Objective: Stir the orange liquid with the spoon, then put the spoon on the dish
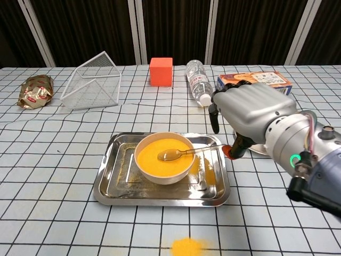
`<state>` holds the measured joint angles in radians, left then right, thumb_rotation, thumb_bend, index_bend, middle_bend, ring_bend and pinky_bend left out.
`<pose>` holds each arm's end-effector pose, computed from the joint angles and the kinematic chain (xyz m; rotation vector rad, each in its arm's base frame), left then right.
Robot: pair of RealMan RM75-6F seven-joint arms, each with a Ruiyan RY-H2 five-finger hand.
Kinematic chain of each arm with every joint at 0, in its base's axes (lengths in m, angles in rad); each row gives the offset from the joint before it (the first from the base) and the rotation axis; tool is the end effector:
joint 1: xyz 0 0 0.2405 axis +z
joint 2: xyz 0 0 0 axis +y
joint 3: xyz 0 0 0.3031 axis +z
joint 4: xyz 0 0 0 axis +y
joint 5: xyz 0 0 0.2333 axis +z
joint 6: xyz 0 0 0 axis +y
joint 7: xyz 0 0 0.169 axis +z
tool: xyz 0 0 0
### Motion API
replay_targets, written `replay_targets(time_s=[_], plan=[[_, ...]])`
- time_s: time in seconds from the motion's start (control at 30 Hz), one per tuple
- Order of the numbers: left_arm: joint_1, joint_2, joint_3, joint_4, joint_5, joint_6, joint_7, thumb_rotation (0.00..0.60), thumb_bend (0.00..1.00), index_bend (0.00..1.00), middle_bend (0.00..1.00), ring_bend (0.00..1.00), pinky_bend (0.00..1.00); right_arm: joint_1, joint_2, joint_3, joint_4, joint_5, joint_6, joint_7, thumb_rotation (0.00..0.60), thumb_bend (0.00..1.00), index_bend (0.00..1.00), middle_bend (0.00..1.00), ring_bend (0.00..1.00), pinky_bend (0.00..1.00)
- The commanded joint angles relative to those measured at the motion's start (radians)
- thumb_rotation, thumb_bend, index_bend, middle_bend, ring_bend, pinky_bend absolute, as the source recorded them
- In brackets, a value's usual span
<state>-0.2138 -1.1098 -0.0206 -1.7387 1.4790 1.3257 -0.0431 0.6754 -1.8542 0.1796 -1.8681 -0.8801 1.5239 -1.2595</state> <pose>-0.3195 0.2421 0.1201 -1.5159 -1.0985 -0.9859 -0.0907 -0.2967 -0.0786 1.7268 -0.7437 0.6740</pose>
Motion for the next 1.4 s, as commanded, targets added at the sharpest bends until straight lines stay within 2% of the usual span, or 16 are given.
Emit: replay_targets(time_s=[0.03,0.73,1.4], plan=[[0.000,0.001,0.001,0.000,0.003,0.000,-0.001,0.600,0.00,0.00,0.00,0.00,0.02,0.006,-0.010,0.008,0.021,0.010,-0.010,0.004,0.600,0.38,0.46,0.14,0.00,0.00],[-0.001,0.002,0.000,-0.001,0.002,0.000,-0.004,0.600,0.00,0.00,0.00,0.00,0.02,0.010,-0.067,0.022,0.134,0.030,-0.032,0.062,0.600,0.38,0.48,0.14,0.00,0.00],[-0.001,0.003,0.001,-0.004,0.000,-0.004,-0.002,0.600,0.00,0.00,0.00,0.00,0.02,0.009,-0.085,0.025,0.149,0.039,-0.037,0.078,0.600,0.38,0.52,0.15,0.00,0.00]])
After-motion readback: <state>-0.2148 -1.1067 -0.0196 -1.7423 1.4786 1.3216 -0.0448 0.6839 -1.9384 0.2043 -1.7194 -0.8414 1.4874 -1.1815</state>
